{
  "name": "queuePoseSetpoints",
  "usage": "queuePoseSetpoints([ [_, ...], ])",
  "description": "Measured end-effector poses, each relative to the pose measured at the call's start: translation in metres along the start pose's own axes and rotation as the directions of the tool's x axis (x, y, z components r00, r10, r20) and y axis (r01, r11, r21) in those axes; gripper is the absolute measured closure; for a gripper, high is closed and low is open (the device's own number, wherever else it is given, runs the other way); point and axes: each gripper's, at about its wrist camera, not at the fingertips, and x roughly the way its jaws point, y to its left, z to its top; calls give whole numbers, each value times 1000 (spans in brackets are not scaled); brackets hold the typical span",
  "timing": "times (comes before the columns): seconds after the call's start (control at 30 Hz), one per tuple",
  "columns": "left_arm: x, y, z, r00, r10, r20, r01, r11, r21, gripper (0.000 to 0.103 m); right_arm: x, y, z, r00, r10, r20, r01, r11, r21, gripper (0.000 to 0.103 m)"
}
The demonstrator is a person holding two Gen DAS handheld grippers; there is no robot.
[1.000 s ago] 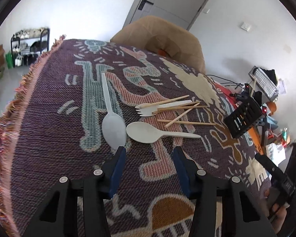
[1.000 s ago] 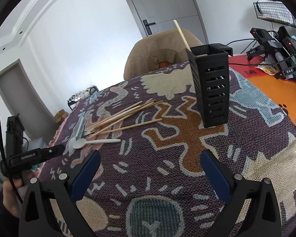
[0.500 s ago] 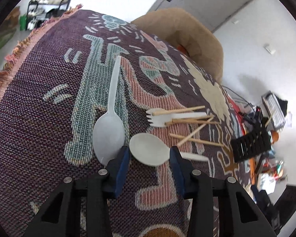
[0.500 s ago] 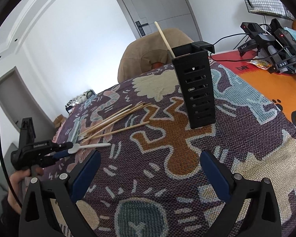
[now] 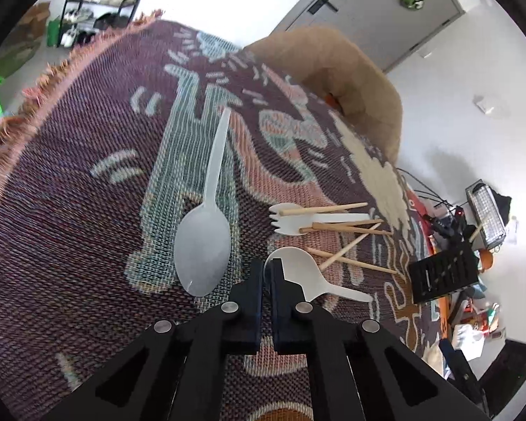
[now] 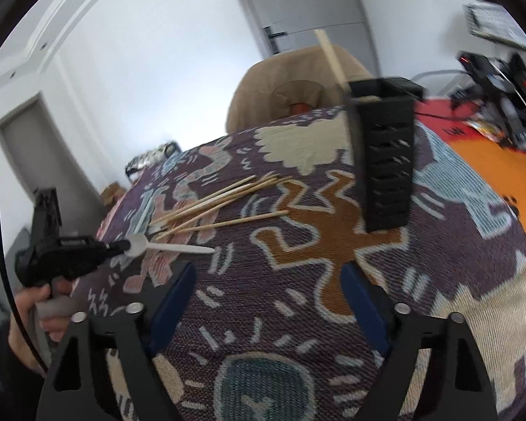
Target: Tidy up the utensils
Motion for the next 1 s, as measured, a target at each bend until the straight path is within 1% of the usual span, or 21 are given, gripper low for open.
queuePoseSetpoints([
  [0.03, -5, 0, -1, 1000, -6, 9, 6, 1000, 8, 100, 3, 6, 2, 1000, 2, -5, -3, 1000, -26, 23],
  [0.13, -25, -5, 0, 999, -5, 54, 3, 999, 42, 101, 16, 23, 7, 999, -15, -29, 12, 995, -104, 30],
  [0.2, -36, -7, 2, 996, 4, 85, -9, 998, 62, 101, 27, 33, 11, 998, -12, -55, 4, 989, -146, 39],
  [0.3, -59, -7, 6, 991, 6, 135, -18, 996, 88, 101, 41, 47, 16, 997, -23, -71, 7, 976, -218, 41],
  [0.43, -88, -2, 10, 979, 16, 202, -36, 995, 96, 101, 60, 74, 22, 995, -49, -87, 17, 941, -338, 45],
  [0.53, -101, 4, 12, 972, 36, 234, -57, 995, 83, 101, 76, 94, 23, 993, -63, -100, 15, 904, -428, 49],
  [0.6, -111, 10, 14, 965, 51, 258, -71, 995, 68, 101, 88, 106, 24, 991, -77, -111, 14, 876, -483, 55],
  [0.73, -129, 24, 14, 951, 82, 297, -98, 994, 39, 101, 105, 127, 24, 988, -90, -129, 0, 822, -570, 56],
  [0.93, -143, 43, 14, 942, 116, 314, -121, 993, -2, 101, 125, 159, 21, 983, -95, -155, -35, 738, -674, 56],
  [1.0, -146, 47, 12, 941, 119, 316, -121, 993, -12, 101, 131, 169, 17, 982, -112, -151, -29, 703, -711, 56],
])
